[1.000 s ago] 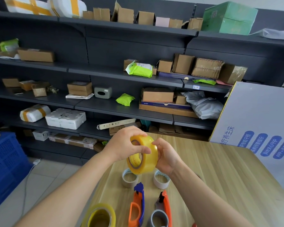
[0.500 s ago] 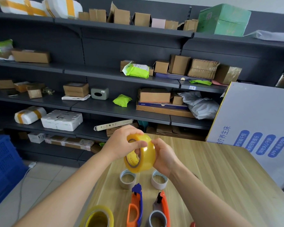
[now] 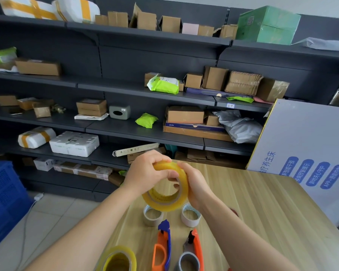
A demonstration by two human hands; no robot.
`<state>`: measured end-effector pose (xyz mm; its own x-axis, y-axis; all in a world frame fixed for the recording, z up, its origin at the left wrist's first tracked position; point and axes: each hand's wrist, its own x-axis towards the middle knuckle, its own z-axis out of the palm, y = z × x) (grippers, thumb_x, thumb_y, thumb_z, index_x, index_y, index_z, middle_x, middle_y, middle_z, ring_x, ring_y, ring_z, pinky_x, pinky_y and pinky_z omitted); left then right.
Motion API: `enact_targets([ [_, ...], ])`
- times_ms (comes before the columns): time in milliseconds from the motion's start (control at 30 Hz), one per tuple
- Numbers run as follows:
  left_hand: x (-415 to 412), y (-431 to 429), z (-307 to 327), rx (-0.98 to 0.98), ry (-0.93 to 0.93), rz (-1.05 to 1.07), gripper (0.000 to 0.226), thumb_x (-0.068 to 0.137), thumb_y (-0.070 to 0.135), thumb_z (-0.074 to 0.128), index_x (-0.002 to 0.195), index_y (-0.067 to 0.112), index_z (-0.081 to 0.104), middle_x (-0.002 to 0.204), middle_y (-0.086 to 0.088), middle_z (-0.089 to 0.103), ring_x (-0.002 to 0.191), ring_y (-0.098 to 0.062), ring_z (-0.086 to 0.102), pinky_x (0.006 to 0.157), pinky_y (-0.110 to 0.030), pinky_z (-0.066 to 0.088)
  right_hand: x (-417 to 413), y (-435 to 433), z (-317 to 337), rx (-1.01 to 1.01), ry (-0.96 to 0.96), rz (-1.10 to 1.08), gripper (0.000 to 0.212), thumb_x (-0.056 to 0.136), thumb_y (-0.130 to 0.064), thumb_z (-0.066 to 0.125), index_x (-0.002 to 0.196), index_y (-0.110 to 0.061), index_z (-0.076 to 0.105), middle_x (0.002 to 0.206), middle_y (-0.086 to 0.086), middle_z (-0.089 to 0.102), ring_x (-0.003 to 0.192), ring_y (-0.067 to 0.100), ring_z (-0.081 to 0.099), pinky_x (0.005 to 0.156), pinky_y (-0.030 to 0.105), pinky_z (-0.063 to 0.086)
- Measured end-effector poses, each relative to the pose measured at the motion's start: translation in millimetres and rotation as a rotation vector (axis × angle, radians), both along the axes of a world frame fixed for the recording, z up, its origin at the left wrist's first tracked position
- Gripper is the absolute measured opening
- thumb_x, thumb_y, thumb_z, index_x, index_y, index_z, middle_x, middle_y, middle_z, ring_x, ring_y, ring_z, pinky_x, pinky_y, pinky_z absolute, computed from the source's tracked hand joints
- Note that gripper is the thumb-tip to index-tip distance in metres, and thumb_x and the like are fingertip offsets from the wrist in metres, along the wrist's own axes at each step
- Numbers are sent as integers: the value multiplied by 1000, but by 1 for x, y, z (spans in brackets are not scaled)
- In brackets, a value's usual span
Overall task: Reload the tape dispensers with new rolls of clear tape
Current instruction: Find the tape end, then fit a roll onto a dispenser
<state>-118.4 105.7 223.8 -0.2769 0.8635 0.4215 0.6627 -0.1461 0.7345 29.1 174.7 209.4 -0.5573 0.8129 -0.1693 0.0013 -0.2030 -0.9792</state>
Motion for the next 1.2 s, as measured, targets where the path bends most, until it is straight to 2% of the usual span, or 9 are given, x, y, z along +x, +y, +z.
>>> enact_targets([
  [133, 5, 3, -3, 164, 91, 218, 48, 61, 68, 72, 87, 27, 68, 88, 14, 57, 82, -5, 55, 64, -28, 49, -3, -7, -5, 85, 76, -29, 47, 92, -52, 54, 108, -10, 69, 89, 4, 63, 85, 17, 57, 81, 32, 47],
  [233, 4, 3, -5, 214, 89, 175, 53, 63, 71, 67, 86, 23, 70, 87, 13, 60, 83, -7, 58, 66, -32, 52, -2, -11, -2, 133, 129, -20, 49, 84, -58, 54, 96, -12, 67, 82, 4, 54, 78, 16, 49, 77, 32, 43],
  [367, 4, 1, -6, 314, 49, 98, 47, 68, 58, 71, 88, 16, 74, 90, 7, 67, 88, -10, 62, 74, -34, 54, 0, -9, -1, 130, 153, -6, 66, 83, -58, 54, 106, 3, 63, 81, 7, 49, 74, 16, 46, 74, 33, 41],
  [500, 6, 1, -5, 339, 18, 95, 39, 69, 51, 73, 84, 15, 73, 86, 7, 66, 85, -11, 62, 73, -33, 54, 0, -7, -1, 116, 168, 5, 72, 81, -60, 55, 109, 6, 61, 81, 7, 51, 73, 15, 46, 74, 32, 41],
  [667, 7, 2, 2, 340, 31, 65, 32, 71, 45, 73, 73, 14, 64, 76, 5, 61, 75, -14, 59, 64, -38, 52, 1, -3, -3, 110, 148, 40, 65, 83, -59, 54, 109, -1, 67, 81, 6, 54, 72, 13, 48, 72, 29, 43],
  [800, 8, 1, 6, 372, 143, 74, 28, 73, 40, 74, 69, 14, 64, 70, 6, 58, 67, -11, 54, 59, -33, 48, 0, -2, -6, 107, 144, 51, 59, 83, -59, 54, 102, -5, 70, 80, 6, 56, 69, 13, 48, 69, 28, 43],
  [1000, 7, 3, 1, 375, 187, 129, 29, 70, 39, 77, 64, 16, 61, 61, 5, 49, 59, -8, 45, 55, -23, 39, -1, -2, -7, 107, 123, 66, 46, 85, -59, 54, 86, -16, 72, 79, 4, 56, 68, 14, 48, 68, 28, 43],
  [1100, 6, 1, 0, 344, 167, 81, 26, 73, 39, 76, 72, 15, 65, 70, 7, 55, 67, -7, 50, 60, -18, 41, 0, -1, -6, 107, 107, 82, 45, 87, -59, 54, 83, -18, 71, 79, 4, 57, 69, 14, 48, 69, 29, 43],
  [1200, 7, 0, 0, 338, 156, 44, 19, 76, 32, 74, 80, 14, 70, 79, 8, 64, 77, -8, 59, 65, -28, 51, 1, 1, -4, 93, 100, 92, 45, 87, -58, 54, 81, -16, 70, 78, 5, 57, 68, 14, 48, 69, 29, 44],
])
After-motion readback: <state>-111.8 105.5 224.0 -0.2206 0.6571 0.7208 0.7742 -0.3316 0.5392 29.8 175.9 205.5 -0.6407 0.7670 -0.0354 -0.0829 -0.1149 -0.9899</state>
